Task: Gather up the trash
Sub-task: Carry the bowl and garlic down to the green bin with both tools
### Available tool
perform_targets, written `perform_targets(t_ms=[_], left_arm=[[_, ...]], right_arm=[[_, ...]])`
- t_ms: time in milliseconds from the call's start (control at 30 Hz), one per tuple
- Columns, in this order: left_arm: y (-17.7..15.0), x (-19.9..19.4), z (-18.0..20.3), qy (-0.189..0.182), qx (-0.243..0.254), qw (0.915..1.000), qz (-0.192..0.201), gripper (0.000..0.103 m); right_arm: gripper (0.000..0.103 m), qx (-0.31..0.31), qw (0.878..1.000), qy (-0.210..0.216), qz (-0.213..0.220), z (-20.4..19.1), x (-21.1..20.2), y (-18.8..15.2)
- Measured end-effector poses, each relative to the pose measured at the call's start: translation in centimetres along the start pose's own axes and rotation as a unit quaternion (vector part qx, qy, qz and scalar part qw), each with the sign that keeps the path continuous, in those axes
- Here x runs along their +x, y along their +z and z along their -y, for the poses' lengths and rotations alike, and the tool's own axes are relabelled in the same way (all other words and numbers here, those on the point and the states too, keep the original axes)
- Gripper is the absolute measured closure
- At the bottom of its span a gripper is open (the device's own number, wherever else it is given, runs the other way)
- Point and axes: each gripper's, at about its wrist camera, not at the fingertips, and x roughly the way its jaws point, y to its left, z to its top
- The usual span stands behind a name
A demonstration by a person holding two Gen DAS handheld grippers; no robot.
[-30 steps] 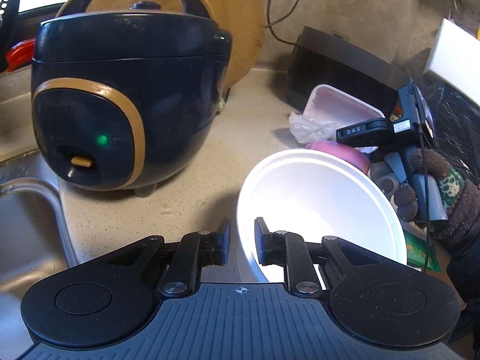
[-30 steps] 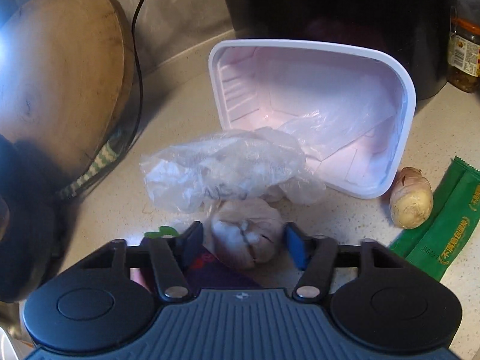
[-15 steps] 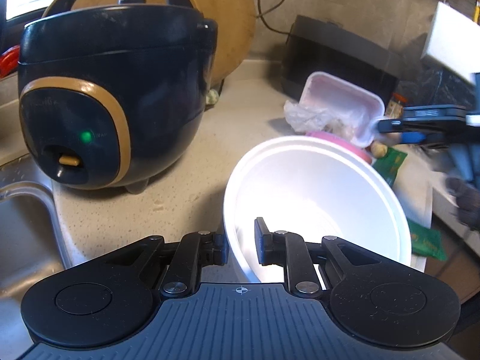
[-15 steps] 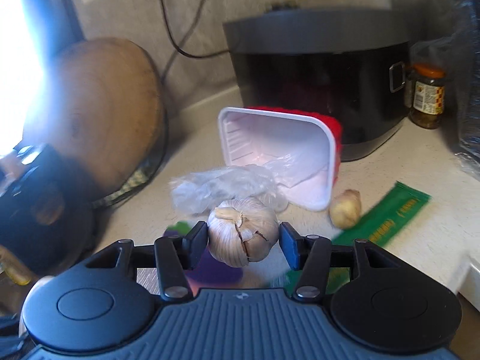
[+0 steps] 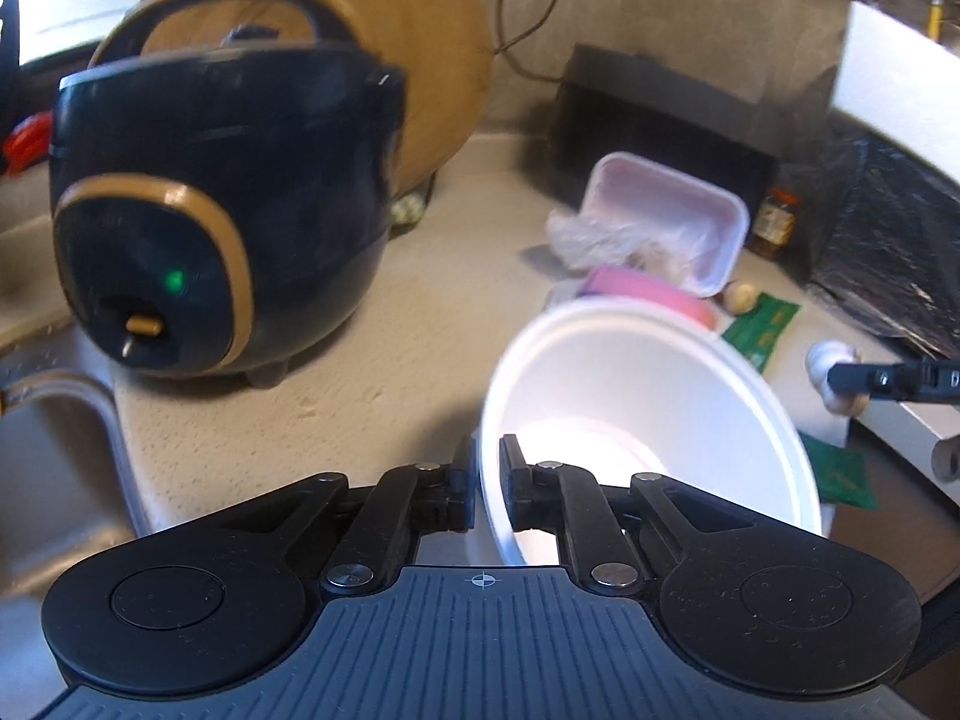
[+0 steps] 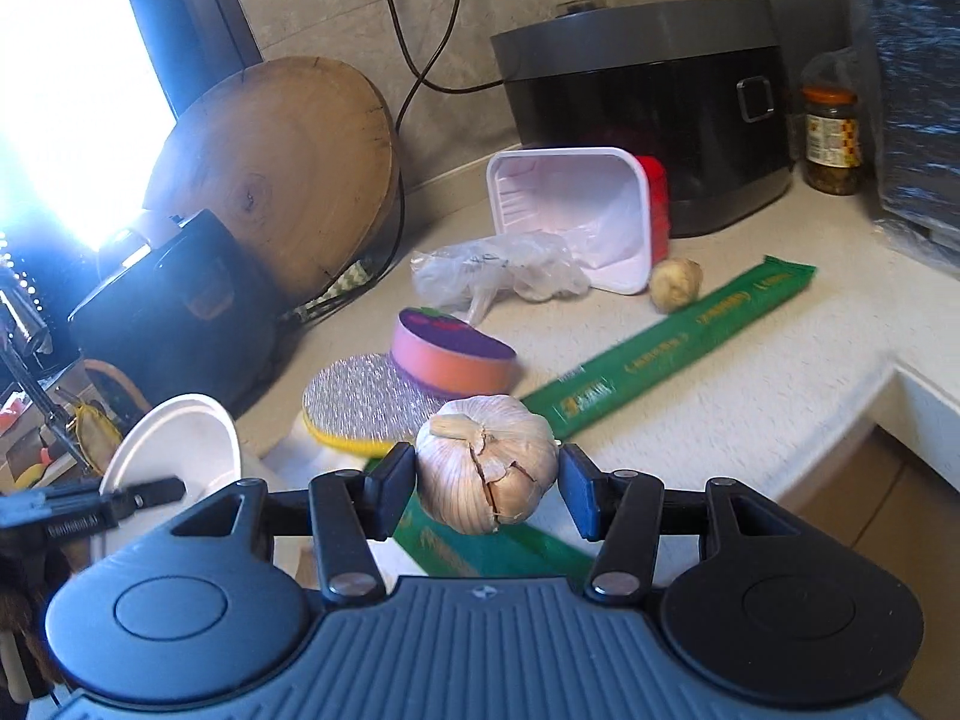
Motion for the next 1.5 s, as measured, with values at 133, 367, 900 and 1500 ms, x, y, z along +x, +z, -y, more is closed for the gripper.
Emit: perform_targets(t_ms=[133, 367, 900, 1500], left_arm=[[-0.2, -2.3, 1.8, -0.001, 0.029, 0.9989, 0.037, 0.091], [-1.6, -6.4, 7.0, -0.053, 0.065, 0.9905, 0.109, 0.092], [-18.6, 16.0, 26.6, -0.229, 0.161, 0.9477, -0.154, 0.092], [-32.2, 38.1, 29.3, -0.119, 0.12, 0.9456, -0.278, 0.074]], right_arm=[[0.051, 0.008, 1.0, 0.004, 0.02, 0.8, -2.7, -1.6], [0.051, 0.001, 0.996, -0.024, 0.084, 2.5, -8.9, -6.2], [0.051, 0.063, 0.964, -0.248, 0.076, 17.1, -10.9, -17.4], [0.051, 0.185, 0.956, -0.203, -0.097, 28.1, -0.3, -25.3]])
